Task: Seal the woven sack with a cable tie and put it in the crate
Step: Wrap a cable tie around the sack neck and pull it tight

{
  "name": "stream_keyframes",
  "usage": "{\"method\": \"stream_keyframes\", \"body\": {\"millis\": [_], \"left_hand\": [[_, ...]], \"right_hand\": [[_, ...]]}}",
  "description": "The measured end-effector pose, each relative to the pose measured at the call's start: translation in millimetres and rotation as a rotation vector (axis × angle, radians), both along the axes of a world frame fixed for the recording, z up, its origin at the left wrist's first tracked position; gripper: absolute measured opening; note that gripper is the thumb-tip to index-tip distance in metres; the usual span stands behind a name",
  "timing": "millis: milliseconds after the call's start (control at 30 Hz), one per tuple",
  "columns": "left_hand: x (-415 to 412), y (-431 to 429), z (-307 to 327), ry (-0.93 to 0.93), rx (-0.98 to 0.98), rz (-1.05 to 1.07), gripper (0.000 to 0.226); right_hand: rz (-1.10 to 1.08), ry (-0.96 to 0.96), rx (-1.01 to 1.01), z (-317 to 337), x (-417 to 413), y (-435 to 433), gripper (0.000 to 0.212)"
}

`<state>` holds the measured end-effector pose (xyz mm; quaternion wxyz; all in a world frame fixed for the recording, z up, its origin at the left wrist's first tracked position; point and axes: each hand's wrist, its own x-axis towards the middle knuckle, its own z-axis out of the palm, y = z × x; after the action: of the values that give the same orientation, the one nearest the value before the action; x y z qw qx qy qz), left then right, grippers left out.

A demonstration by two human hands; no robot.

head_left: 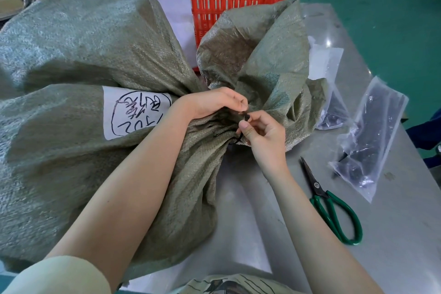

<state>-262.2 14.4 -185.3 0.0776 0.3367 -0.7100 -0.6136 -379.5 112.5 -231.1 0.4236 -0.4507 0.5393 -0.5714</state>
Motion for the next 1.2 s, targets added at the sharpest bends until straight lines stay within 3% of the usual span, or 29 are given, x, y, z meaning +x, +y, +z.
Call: {"method": "stream_keyframes", "body": {"millis": [100, 200, 467, 600, 700, 867, 1200], "left_hand": [[-1.0, -0.4, 0.5, 0.018, 0.013, 0.058, 0.023], [-3.0, 0.4, 1.8, -0.008, -0.029, 0.097, 0.015], [-6.9, 2.6, 3.9, -0.088, -0.113, 0.255, 0.017], [-6.8, 2.6, 2.9, -0.125, -0.104, 0.31, 0.026], [-6.9, 3.4, 2.2, -0.159, -0.096, 0.339, 0.019], [-8.1, 2.9, 0.1, -0.183, -0.065, 0.417, 0.034], [-9.7, 6.2, 4.4, -0.187, -0.004, 0.453, 0.027]], "right_hand": [[-0.018, -0.029, 0.011, 2.8, 1.5, 2.5, 0.033], [-0.096, -0.082, 0.067, 8.6, 2.8, 5.0, 0.028], [-0.364, 0.099, 0.105, 11.4, 12.5, -0.6, 0.033], [-0.388, 0.2, 0.095, 8.5, 18.9, -2.9, 0.021], [-0.408, 0.225, 0.103, 7.0, 22.6, -2.8, 0.025], [-0.443, 0.227, 0.112, 8.5, 25.0, -2.7, 0.027], [-0.455, 0.229, 0.098, 7.1, 26.4, -5.1, 0.025]]}}
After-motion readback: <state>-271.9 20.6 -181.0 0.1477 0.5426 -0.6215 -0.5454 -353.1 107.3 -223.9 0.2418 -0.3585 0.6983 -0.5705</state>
